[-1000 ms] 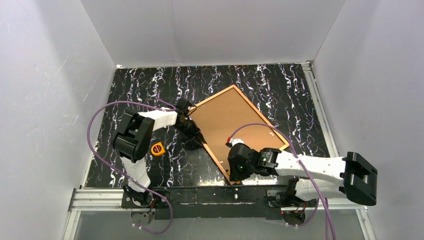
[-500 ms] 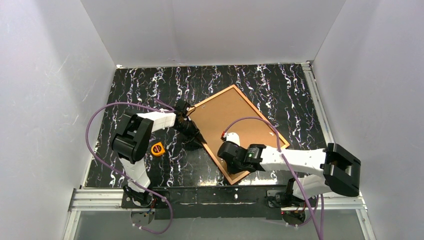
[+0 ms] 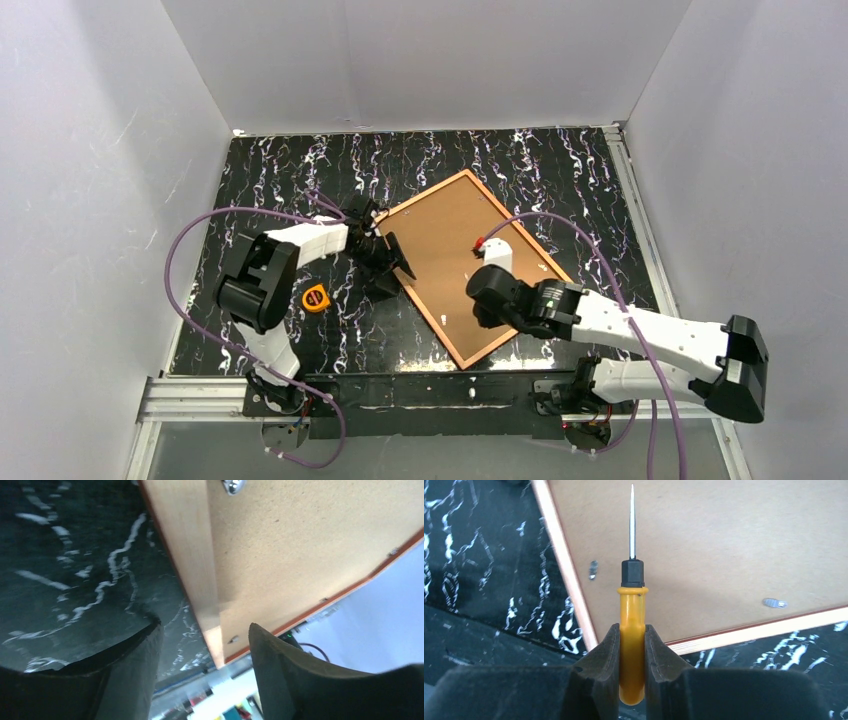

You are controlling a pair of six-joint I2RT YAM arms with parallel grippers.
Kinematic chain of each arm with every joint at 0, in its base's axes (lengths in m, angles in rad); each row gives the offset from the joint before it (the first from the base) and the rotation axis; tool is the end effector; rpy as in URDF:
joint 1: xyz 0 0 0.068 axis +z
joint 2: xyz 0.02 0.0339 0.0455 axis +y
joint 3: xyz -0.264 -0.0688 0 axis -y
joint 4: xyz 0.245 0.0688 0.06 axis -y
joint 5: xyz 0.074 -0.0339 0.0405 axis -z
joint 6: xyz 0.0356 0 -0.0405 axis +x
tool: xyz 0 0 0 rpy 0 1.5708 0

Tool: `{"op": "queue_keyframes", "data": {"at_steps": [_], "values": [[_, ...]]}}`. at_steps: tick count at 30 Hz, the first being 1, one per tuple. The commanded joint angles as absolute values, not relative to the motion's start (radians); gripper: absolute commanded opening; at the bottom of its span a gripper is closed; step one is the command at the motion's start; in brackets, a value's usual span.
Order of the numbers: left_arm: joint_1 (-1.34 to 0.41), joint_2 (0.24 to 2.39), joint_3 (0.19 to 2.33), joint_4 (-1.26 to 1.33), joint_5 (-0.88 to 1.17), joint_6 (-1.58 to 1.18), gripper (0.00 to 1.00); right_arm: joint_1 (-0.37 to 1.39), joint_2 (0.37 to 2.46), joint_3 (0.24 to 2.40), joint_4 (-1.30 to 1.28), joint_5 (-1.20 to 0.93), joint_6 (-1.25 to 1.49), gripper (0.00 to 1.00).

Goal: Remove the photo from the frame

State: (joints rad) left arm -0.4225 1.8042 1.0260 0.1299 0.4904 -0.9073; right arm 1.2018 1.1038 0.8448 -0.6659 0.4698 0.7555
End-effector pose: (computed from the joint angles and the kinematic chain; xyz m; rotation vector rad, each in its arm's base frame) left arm 0.3412 -0.1718 0.1774 -0.2888 2.4225 -1.2192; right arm 0.0933 0.1966 0.2600 -0.3412 2.3659 0.3434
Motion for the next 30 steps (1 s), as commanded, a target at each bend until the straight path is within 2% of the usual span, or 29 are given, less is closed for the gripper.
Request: {"op": "queue_keyframes", "data": {"at_steps": [1, 3, 4, 8, 13, 19, 23, 30], "values": [[-0.413, 1.712, 1.031, -0.078, 0.388, -0.789, 0.68, 1.102, 1.036, 0.795, -0.749, 0.531, 0.727, 0.01], [-0.414, 1.645, 1.023, -0.111, 0.402, -0.761, 0.81, 1.04, 1.006, 0.767, -0.762, 0.523, 0.712, 0.01], [-0.414, 1.609, 1.013, -0.126, 0.412, -0.749, 0.83, 1.005, 0.991, 0.762, -0.764, 0.512, 0.704, 0.01], [-0.413, 1.428, 0.916, -0.15, 0.482, -0.744, 0.85, 0.86, 0.958, 0.784, -0.757, 0.5, 0.675, 0.01], [-0.424, 1.178, 0.716, -0.141, 0.58, -0.81, 0.87, 0.654, 1.067, 0.898, -0.77, 0.577, 0.6, 0.01], [-0.462, 0.907, 0.577, -0.19, 0.62, -0.872, 0.88, 0.321, 1.325, 1.088, -0.712, 0.518, 0.508, 0.01], [-0.514, 0.763, 0.495, -0.196, 0.6, -0.943, 0.88, 0.218, 1.55, 1.281, -0.687, 0.544, 0.48, 0.01], [-0.58, 0.586, 0.467, -0.284, 0.556, -0.985, 0.88, 0.09, 2.019, 1.779, -0.867, 0.625, 0.435, 0.01]]}}
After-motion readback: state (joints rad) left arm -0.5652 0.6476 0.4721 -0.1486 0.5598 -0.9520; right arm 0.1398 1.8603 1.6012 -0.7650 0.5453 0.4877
